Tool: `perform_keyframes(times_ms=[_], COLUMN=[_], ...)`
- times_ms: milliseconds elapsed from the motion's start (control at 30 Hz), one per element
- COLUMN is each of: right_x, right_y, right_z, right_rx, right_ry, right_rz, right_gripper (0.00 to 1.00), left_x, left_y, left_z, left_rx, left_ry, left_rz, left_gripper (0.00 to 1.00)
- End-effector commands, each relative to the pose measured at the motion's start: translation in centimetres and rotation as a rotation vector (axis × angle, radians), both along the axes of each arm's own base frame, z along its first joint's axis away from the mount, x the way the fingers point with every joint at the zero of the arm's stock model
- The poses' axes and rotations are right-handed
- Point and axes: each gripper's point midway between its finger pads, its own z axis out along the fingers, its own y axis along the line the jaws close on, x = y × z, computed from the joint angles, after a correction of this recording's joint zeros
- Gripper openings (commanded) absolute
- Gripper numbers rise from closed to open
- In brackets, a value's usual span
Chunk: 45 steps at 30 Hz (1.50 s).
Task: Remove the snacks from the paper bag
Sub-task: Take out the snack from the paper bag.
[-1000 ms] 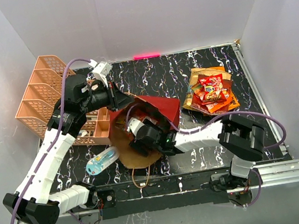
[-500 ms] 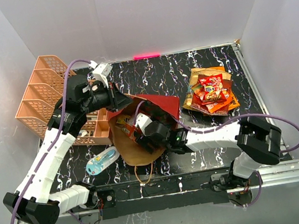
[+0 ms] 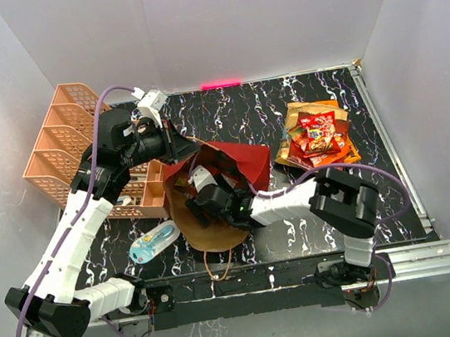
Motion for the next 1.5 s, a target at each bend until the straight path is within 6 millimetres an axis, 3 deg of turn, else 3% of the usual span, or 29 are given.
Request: perform_keyframes(times_ms=[0, 133, 200, 267, 400, 633, 767, 933, 1100, 1300, 1467], right_x=[2.0, 1.3, 1.1, 1.0, 0.9, -1.0, -3.5, -7.4, -9.5, -13.4, -13.4], right_y=[-0.4, -0.9, -1.2, -1.2, -0.8, -0.1, 1.0, 1.3, -0.8, -4.2, -8.3], right_z=[-0.7, -2.4, -2.9, -2.5, -0.5, 2.9, 5.4, 10.8, 17.3, 27.3, 34.2], right_rx=[-0.072, -0.114, -0.12, -0.116, -0.088, -0.025, 0.066, 0.215, 0.306, 0.501, 0.575], right_ry=[-0.069, -0.045, -0.034, -0.035, -0.05, -0.041, 0.008, 0.012, -0.072, -0.204, -0.308], right_rz=[-0.109, -0.081, -0.079, -0.077, -0.051, 0.032, 0.171, 0.381, 0.472, 0.611, 0.518], right_gripper=[0.82, 0.8, 0.7, 0.52, 0.31, 0.13, 0.07, 0.07, 0.07, 0.07, 0.07], left_x=[-0.1, -0.2, -0.2, -0.2, -0.2, 0.3, 0.9, 1.6, 2.1, 2.8, 3.2], left_y=[-0.1, 0.0, 0.1, 0.1, 0.2, 0.3, 0.7, 0.9, 1.2, 1.8, 2.1], left_z=[2.1, 2.0, 1.8, 1.7, 1.5, 1.1, 0.7, 0.2, -0.1, -0.5, -1.2], left_rx=[-0.035, -0.032, -0.026, -0.023, -0.02, -0.007, 0.009, 0.025, 0.036, 0.066, 0.09], left_ry=[-0.044, -0.044, -0.043, -0.042, -0.042, -0.032, -0.017, -0.001, 0.007, 0.013, 0.028], left_rz=[-0.003, -0.004, -0.003, -0.001, 0.001, 0.027, 0.067, 0.106, 0.136, 0.184, 0.208], left_gripper=[0.0, 0.0, 0.0, 0.0, 0.0, 0.0, 0.0, 0.0, 0.0, 0.0, 0.0])
